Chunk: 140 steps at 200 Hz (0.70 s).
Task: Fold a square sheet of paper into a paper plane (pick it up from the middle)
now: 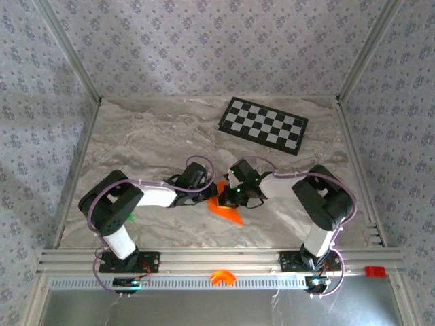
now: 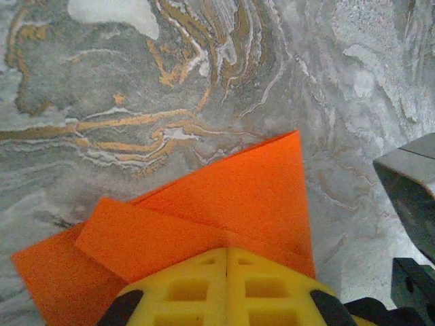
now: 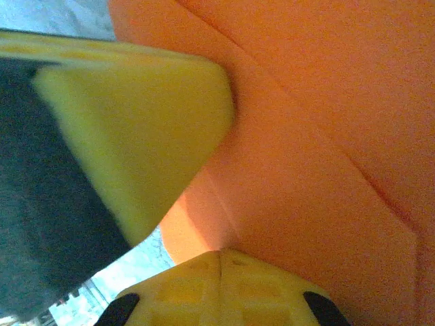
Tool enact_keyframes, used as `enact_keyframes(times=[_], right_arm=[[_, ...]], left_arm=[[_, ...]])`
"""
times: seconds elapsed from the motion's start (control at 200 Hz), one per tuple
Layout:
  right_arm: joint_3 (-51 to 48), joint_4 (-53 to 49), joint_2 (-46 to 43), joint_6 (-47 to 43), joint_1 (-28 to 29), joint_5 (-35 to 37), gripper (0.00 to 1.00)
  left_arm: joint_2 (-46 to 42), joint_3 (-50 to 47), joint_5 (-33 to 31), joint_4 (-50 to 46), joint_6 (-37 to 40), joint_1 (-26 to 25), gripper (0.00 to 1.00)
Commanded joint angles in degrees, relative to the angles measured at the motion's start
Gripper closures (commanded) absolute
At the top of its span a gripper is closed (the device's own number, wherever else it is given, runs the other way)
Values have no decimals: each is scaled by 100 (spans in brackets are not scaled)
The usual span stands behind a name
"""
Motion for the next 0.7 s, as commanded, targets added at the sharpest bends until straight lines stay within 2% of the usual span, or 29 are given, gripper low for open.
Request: enact_keyframes(times=[0.0, 0.29, 0.695], right_arm=[[-366, -157, 23, -129, 55, 118, 97], [-1681, 42, -974, -151, -136, -133, 95], [-2669, -304, -1932, -543, -613, -454, 94]], left_arm=[[323, -203, -235, -721, 8, 51, 97], [349, -203, -245, -749, 35, 78, 97], [358, -247, -249, -684, 8, 83, 97]])
